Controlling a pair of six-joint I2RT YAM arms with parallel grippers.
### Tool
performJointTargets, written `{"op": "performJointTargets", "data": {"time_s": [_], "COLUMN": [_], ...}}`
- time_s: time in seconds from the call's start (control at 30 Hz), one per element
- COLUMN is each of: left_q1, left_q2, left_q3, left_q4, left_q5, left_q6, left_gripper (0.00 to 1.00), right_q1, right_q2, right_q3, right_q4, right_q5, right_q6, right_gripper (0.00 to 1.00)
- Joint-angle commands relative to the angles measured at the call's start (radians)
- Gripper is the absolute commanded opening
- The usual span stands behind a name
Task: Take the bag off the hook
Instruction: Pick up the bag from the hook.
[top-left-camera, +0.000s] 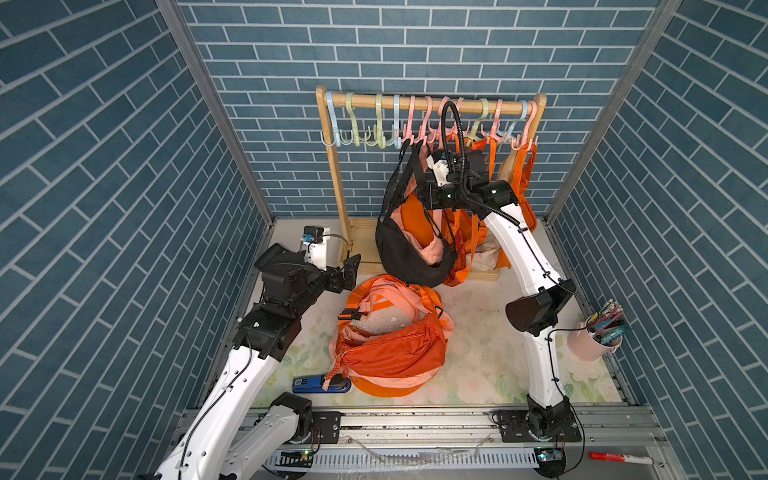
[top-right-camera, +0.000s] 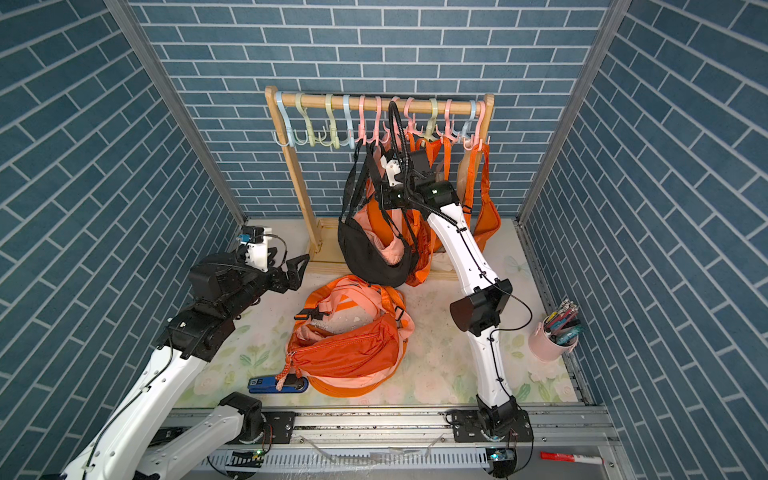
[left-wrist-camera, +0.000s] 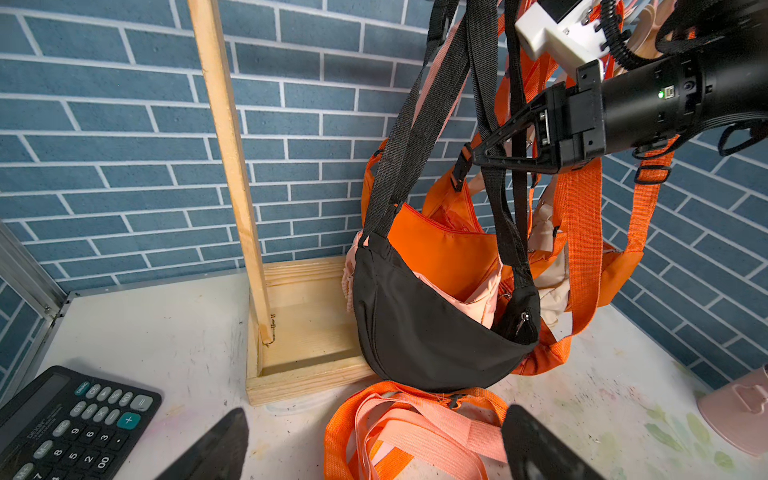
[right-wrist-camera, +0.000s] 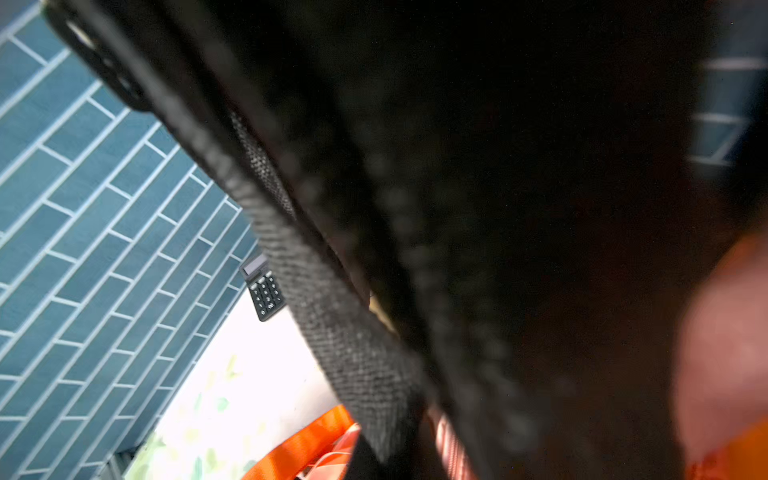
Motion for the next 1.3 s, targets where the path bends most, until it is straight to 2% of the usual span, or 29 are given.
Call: {"op": "performJointTargets", "data": {"time_s": [0.0, 0.17, 0.47, 0.8, 0.9, 1.13, 1.27], "left_q1": [-0.002, -0.003, -0.003, -0.001, -0.001, 0.0, 0.0], "left_q2": [0.002, 0.035, 0.23, 0.576, 0.673, 0.856, 0.931], "left_q3": [-0.015, -0.004, 0.161, 0.486, 0.589, 0.786, 0.864], "left_q4": [0.009, 0.043, 0.156, 0.22, 0.212, 0.173, 0.162], "left_q5": [-0.004, 0.019, 0.135, 0.291, 0.329, 0.355, 0.351], "left_q6": [0.012, 0.015, 0.017, 0.089, 0.101, 0.122, 0.12], "left_gripper": [0.96, 0.95, 0.86, 0.78, 0.73, 0.69, 0.61], "right_q1": [-0.003, -0.003, -0.002, -0.003, -0.003, -0.001, -0.001], "right_q2": [-0.055, -0.118, -0.245, -0.333, -0.356, -0.405, -0.418], "right_q3": [-0.033, -0.094, -0.213, -0.289, -0.318, -0.405, -0.427], "right_q4": [0.017, 0.033, 0.066, 0.068, 0.078, 0.123, 0.128], "right_q5": [-0.015, -0.025, -0.051, -0.057, -0.059, -0.07, -0.073], "right_q6": [-0.015, -0.022, -0.035, -0.055, -0.055, -0.045, -0.048], "right_gripper": [0.0, 0.0, 0.0, 0.0, 0.0, 0.0, 0.0]}}
